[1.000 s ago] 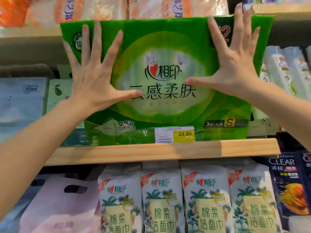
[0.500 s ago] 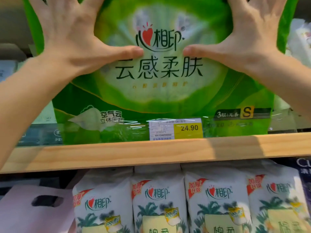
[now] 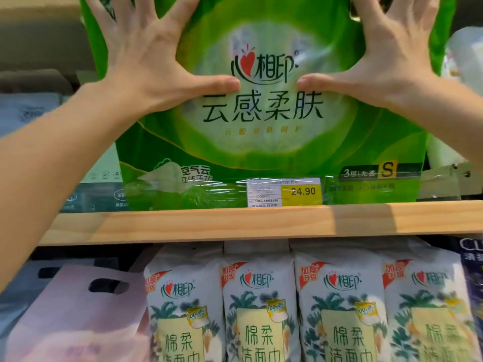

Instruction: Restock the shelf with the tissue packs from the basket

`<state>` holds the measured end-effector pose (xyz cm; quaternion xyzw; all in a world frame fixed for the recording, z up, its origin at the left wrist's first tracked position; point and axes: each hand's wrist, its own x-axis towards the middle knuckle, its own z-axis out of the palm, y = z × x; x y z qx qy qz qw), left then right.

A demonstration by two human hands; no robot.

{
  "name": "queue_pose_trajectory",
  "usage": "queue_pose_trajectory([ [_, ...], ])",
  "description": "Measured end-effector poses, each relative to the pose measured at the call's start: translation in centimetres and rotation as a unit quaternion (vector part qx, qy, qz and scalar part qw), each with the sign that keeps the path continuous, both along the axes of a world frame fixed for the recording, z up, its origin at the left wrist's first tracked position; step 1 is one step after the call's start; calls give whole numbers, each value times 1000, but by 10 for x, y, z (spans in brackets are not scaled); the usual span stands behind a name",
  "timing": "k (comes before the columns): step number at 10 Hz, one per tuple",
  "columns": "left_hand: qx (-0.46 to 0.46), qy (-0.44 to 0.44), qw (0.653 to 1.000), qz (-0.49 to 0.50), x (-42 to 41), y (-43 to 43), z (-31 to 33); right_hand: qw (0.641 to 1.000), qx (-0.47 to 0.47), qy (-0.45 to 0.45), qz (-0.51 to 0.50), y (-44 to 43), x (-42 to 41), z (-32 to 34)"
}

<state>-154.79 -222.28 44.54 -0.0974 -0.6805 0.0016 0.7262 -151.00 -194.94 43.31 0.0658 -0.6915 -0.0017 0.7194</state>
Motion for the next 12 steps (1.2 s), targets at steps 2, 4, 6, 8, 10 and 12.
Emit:
queue_pose_trajectory([
  [2,-38,-8,999,-15,2,1,0,1000,-5,-11,1,-4,-6,4],
  [4,-56,-112,992,-4,-50,6,-8,994,8,-110,-7,13,-46,3],
  [6,-34,-108,993,-24,-67,6,-8,994,-7,-108,-22,16,-62,6],
  [8,-37,-137,990,-13,-59,5,-9,992,0,-120,-32,16,-57,4],
  [10,-48,-215,975,4,-30,5,-12,981,-2,-186,-46,8,-36,1],
  [12,-75,-266,961,-1,18,-17,-40,980,15,-198,-1,-2,-7,-22],
])
